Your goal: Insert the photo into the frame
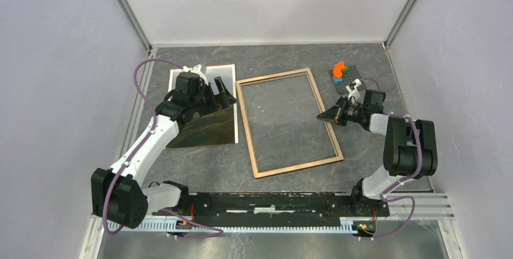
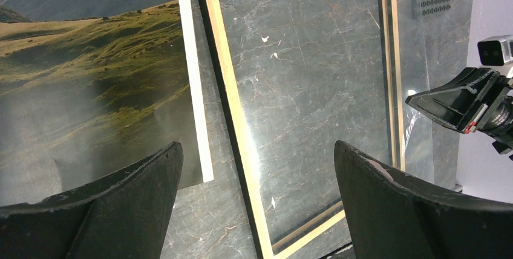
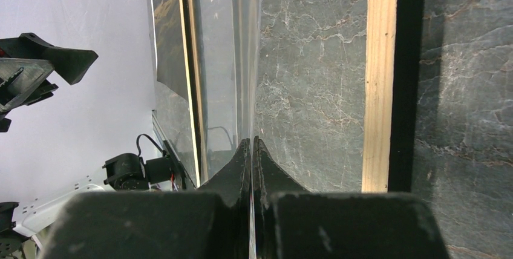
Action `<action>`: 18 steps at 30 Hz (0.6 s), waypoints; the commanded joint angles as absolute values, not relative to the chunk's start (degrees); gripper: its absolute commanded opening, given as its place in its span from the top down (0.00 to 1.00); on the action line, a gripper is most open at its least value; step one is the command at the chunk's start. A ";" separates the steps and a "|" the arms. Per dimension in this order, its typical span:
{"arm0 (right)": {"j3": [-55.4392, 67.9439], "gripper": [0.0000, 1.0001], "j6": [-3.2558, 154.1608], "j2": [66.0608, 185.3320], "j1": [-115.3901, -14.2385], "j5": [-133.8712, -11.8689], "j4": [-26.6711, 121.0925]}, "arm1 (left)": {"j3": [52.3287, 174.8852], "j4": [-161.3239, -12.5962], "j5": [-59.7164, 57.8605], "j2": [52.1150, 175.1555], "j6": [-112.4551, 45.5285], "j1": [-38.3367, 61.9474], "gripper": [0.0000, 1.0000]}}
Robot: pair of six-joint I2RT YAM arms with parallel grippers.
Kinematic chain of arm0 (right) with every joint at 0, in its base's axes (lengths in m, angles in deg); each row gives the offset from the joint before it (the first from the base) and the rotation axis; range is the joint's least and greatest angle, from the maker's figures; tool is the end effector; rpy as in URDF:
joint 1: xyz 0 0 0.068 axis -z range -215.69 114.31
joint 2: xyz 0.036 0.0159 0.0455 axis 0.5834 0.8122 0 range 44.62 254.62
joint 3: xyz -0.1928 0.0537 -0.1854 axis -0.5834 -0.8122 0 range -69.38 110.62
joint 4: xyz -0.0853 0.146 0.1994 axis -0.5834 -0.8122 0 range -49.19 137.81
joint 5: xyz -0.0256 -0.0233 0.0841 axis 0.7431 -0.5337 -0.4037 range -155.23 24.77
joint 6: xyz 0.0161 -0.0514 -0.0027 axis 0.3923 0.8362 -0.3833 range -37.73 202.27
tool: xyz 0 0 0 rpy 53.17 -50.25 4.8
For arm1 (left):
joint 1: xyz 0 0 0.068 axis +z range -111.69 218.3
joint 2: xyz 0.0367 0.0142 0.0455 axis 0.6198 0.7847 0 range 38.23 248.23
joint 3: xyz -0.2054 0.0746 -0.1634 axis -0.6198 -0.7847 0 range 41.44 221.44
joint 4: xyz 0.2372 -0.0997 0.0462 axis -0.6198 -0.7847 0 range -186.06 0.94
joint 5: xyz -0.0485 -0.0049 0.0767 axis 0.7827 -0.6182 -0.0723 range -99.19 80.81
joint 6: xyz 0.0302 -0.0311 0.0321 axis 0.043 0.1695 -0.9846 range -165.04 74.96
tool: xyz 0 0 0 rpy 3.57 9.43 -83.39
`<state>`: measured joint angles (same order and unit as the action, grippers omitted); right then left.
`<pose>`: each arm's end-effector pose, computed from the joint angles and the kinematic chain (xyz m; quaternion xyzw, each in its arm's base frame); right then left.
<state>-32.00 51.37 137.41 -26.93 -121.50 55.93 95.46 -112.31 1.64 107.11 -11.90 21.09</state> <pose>0.2862 -0.0141 0.1406 0.1171 0.8308 0.4927 0.2308 0.2489 -0.0841 0.2877 -0.0832 0.8923 -0.2621 0.3581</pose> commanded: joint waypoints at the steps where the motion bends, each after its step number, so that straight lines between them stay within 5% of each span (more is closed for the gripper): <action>1: -29.99 1.00 52.93 137.75 -26.81 -121.92 57.63 | 94.39 -108.62 3.28 107.41 -11.80 21.25 0.00; 18: -29.77 0.98 53.93 138.28 -27.52 -121.61 58.04 | 92.55 -106.46 5.44 108.45 -10.44 21.25 0.00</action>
